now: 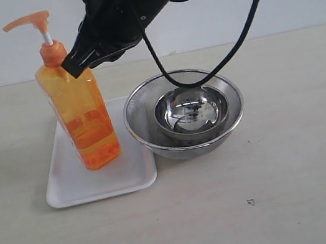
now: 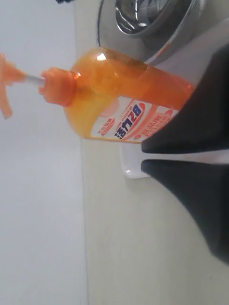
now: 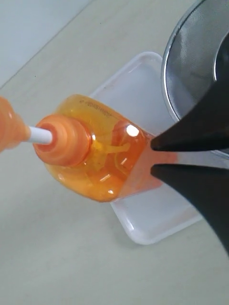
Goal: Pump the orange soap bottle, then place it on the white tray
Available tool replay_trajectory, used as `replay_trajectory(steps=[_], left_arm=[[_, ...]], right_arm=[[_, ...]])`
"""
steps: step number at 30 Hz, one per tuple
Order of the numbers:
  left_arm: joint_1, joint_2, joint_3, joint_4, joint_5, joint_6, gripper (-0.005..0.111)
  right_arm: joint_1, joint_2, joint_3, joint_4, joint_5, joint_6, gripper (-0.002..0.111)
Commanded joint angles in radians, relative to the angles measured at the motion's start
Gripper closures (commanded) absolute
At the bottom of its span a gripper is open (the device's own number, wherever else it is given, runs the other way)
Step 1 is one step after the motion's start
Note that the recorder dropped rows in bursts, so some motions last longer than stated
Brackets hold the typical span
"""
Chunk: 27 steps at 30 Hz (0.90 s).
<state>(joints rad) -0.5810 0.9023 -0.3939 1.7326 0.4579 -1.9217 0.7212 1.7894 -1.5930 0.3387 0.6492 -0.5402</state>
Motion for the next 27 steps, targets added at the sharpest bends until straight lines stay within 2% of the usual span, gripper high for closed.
replay_trajectory(steps=[1,5,8,11,15,18,21,23,25,27], left_arm=[[0.003,0.196,-0.098,0.012,0.044,0.024,0.102],[0.024,0.358,-0.191,0.012,0.097,0.099,0.102],[0.088,0.428,-0.245,0.012,0.091,0.118,0.102],[0.189,0.458,-0.269,0.012,0.043,0.118,0.102],[0.375,0.486,-0.306,0.012,-0.172,0.173,0.102],[0.487,0.527,-0.366,0.012,-0.449,0.275,0.102],[0.545,0.578,-0.439,0.012,-0.634,0.379,0.102],[0.560,0.603,-0.469,0.007,-0.680,0.435,0.102],[0.560,0.617,-0.480,-0.055,-0.699,0.488,0.102],[0.560,0.627,-0.484,-0.138,-0.764,0.610,0.102]], right_arm=[[-0.005,0.001,-0.004,-0.070,-0.039,-0.008,0.102],[-0.007,0.034,-0.004,-0.131,-0.044,0.001,0.108],[-0.021,0.062,-0.004,-0.142,-0.077,0.026,0.108],[-0.050,0.077,-0.004,-0.138,-0.080,0.047,0.108],[-0.085,0.087,-0.004,-0.104,-0.096,0.042,0.108],[-0.094,0.087,-0.004,-0.083,-0.106,0.034,0.108],[-0.094,0.093,0.007,-0.061,-0.133,0.015,0.108],[-0.094,0.106,0.015,-0.027,-0.149,-0.025,0.108],[-0.094,0.123,0.015,-0.006,-0.159,-0.042,0.108],[-0.094,0.142,0.015,0.016,-0.180,-0.048,0.108]])
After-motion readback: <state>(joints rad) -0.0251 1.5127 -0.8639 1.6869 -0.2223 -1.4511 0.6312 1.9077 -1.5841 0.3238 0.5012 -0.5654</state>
